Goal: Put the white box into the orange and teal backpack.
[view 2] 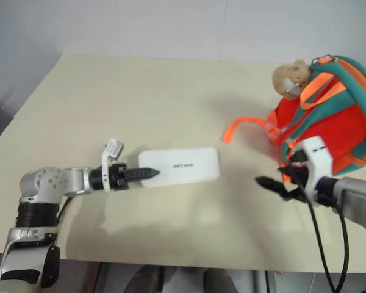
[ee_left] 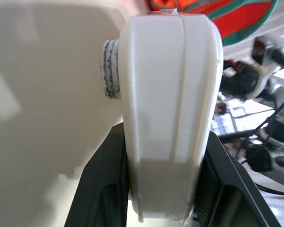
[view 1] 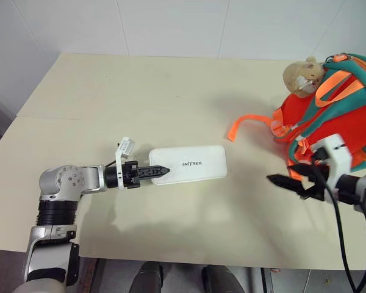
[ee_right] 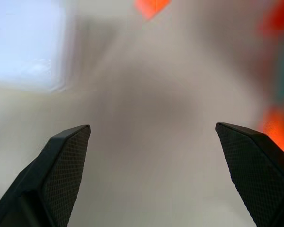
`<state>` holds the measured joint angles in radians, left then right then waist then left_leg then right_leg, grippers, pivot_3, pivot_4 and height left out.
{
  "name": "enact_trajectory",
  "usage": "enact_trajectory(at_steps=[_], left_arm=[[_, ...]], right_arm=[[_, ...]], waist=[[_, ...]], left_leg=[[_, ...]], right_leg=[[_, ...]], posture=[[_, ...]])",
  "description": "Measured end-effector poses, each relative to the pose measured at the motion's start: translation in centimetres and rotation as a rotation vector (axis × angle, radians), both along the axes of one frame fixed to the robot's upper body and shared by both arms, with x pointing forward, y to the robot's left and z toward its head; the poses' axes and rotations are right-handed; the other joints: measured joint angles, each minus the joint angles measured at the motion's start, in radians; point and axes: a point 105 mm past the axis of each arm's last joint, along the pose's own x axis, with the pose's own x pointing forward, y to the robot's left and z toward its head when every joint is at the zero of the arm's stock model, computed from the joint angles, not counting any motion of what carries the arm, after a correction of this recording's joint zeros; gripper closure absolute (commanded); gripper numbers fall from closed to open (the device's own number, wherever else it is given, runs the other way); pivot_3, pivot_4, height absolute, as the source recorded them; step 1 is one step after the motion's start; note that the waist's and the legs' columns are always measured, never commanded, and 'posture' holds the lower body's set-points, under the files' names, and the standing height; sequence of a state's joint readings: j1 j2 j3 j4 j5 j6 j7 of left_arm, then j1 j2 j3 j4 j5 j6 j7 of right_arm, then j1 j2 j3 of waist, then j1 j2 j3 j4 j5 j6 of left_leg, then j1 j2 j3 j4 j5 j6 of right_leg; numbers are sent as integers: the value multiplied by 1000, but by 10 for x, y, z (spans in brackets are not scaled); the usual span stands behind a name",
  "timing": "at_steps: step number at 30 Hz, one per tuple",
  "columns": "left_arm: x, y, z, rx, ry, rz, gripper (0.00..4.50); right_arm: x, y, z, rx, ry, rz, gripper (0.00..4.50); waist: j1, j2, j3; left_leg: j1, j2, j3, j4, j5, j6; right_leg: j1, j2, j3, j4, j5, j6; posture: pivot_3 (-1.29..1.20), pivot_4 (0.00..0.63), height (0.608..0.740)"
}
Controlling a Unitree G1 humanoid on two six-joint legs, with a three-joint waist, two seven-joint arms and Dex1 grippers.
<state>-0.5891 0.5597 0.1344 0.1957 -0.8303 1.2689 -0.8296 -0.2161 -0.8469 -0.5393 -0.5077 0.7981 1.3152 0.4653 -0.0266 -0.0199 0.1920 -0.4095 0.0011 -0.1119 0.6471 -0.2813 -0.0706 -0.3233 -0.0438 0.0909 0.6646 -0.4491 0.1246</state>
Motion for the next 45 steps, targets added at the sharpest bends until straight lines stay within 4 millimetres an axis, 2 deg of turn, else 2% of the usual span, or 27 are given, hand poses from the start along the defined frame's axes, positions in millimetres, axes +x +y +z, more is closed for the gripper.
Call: enact_trajectory(at_steps=[6, 9, 15, 20, 22, 24, 28, 34, 35, 38, 40, 41, 45], left_arm=[[0, 12, -2, 9, -44, 33, 3166], [-1, 14, -5, 10, -50, 39, 3166], [-3, 14, -4, 14, -67, 42, 3166], [-6, 18, -4, 4, -68, 70, 3166], [-8, 19, -4, 5, -70, 81, 3166], [-9, 21, -4, 6, -76, 95, 3166], [-8, 27, -3, 8, -86, 128, 3166], [-8, 36, -4, 7, -98, 169, 3166], [-7, 38, -3, 9, -108, 177, 3166], [-1, 50, 1, 31, -162, 232, 3166], [5, 63, 5, 43, -201, 286, 3166], [9, 71, 6, 44, -217, 317, 3166], [21, 96, 12, 55, -261, 404, 3166]], right_arm=[[9, -25, 41, -56, -259, -188, 0], [21, -38, 61, -65, -388, -308, 0], [48, -31, 52, -32, -401, -328, 0], [81, -9, 47, 67, -411, -287, 0], [93, -6, 40, 89, -408, -294, 413], [103, -10, 33, 98, -410, -330, 889], [120, -17, 30, 114, -448, -386, 2280], [129, -9, 30, 154, -504, -370, 4297], [129, -5, 31, 161, -515, -352, 4436], [126, 13, 39, 193, -533, -249, 4436], [118, 37, 49, 247, -525, -119, 4436], [109, 56, 58, 300, -515, -12, 4436], [66, 99, 78, 403, -419, 315, 4436]], waist=[[-3, 0, 0], [-2, 0, 0], [-3, 0, 0], [-13, 0, 0], [-14, 0, 0], [-14, 0, 0], [-15, 0, 0], [-33, 0, 0], [-34, 0, 0], [-38, 1, 1], [-41, 3, 2], [-42, 3, 2], [-44, 4, 2]], left_leg=[[0, 0, 1, 0, 0, 0], [1, 1, 0, 0, 0, 0], [1, 1, 1, 0, 0, 0], [2, 1, 1, 0, 1, -1], [2, 1, 1, 0, 1, 0], [3, 1, 1, 0, 2, 0], [3, 1, 1, 1, 2, -1], [4, 1, 1, 0, 4, -2], [4, 1, 1, 0, 4, -2], [4, 1, 1, 0, 4, -3], [4, 2, 1, 0, 5, -3], [4, 2, 1, -1, 5, -3], [3, 2, 0, -3, 5, -3]], right_leg=[[0, 0, 1, 0, 0, 0], [0, 0, 1, 1, 0, 0], [0, 0, 1, 2, 0, 0], [-1, 0, 2, 5, 0, 0], [-1, 0, 2, 6, 0, 0], [-1, 0, 2, 6, 0, 0], [-1, 0, 2, 8, 0, 0], [-1, 0, 2, 10, 0, 0], [-1, 0, 2, 11, 0, 0], [-2, 1, 2, 12, 0, 0], [-2, 1, 2, 12, 0, 0], [-2, 2, 1, 12, 0, 0], [-2, 1, 1, 9, 0, 0]], posture=[[0, 150, 740], [0, 150, 740], [0, 150, 740], [0, 150, 740], [0, 150, 740], [0, 150, 740], [0, 150, 740], [0, 150, 740], [0, 150, 740], [0, 150, 740], [0, 150, 740], [0, 150, 740], [0, 150, 740]])
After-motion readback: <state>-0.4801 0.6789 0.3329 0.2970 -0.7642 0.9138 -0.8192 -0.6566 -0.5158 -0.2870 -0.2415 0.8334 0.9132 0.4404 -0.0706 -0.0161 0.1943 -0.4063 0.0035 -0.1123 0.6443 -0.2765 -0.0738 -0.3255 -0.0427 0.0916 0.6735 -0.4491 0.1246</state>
